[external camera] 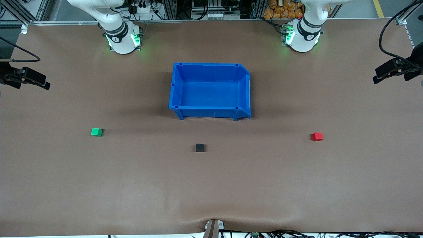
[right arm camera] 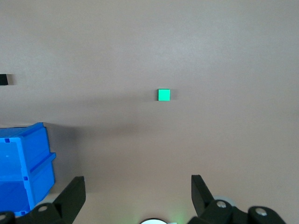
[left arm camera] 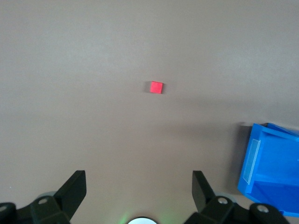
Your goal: Attach green and red cubes to black cube
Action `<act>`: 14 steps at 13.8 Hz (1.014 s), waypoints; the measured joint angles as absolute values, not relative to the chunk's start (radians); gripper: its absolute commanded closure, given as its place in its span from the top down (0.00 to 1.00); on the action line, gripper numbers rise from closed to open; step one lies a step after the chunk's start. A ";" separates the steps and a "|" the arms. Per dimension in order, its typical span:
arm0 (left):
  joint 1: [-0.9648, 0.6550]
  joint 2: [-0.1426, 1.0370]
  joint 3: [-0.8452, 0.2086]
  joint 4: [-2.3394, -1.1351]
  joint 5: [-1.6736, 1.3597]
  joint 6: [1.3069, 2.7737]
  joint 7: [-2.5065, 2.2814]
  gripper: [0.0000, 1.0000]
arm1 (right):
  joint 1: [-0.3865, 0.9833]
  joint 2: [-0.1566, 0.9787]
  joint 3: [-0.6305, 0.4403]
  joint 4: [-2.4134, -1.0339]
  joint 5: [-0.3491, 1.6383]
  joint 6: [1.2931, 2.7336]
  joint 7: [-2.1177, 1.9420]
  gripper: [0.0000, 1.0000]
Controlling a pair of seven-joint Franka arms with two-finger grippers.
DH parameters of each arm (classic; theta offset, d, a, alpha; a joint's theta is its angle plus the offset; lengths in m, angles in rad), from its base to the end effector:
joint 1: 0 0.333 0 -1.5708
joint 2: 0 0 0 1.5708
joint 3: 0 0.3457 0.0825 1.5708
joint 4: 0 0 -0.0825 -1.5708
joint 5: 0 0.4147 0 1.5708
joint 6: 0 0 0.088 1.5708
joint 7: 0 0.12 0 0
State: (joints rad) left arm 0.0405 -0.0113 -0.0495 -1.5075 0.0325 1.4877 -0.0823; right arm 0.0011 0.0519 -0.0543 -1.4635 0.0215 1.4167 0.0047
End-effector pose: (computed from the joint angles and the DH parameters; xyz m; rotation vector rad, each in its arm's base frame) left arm 0.5730 -0.0012 0.6721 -3.1060 -0.1179 0.0109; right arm 0.5849 -0.0274 0.6513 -3.1157 0.0868 0.1531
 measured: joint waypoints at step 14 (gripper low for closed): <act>0.035 0.005 -0.051 -1.500 0.033 1.496 -0.082 1.00 | 0.001 0.052 -0.054 -1.463 0.022 1.417 0.005 1.00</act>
